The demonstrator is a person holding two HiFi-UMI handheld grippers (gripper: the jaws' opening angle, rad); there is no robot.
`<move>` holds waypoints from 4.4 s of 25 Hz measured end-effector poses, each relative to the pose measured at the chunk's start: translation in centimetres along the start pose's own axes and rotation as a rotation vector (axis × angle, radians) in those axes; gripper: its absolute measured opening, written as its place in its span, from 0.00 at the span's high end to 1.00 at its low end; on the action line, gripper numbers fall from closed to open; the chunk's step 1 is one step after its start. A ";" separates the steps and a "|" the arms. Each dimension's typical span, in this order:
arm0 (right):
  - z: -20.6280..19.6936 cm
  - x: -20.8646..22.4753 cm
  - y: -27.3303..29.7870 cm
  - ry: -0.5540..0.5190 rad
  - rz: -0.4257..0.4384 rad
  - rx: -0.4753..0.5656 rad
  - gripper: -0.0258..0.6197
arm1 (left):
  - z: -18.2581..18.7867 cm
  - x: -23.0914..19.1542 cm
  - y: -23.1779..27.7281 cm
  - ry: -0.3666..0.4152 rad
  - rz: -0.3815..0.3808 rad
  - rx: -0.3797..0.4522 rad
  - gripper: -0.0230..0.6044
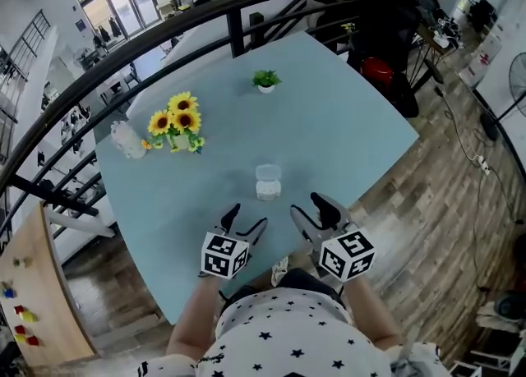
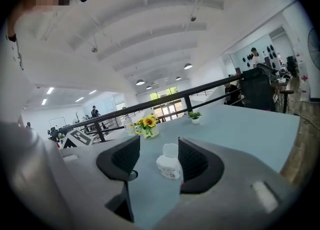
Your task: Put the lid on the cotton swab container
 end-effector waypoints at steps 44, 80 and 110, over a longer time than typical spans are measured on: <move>-0.1 11.8 7.5 0.076 0.137 -0.160 0.62 | 0.4 0.3 13.0 0.142 -0.019 -0.069 0.46; 1.1 11.5 10.8 0.105 0.289 -0.204 0.62 | 1.0 1.0 9.3 0.210 0.024 0.013 0.55; 4.6 6.1 16.1 -0.050 0.493 -0.491 0.95 | 2.5 1.5 3.9 0.247 0.086 0.091 0.55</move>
Point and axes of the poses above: the fingertips, and each gripper's own axes: y forward along the fingers, x to its right, z out of its top, the point moved 8 cm from there along -y, backward along the fingers, and after that the axes turned 12 degrees about z, right-handed, at the moved point
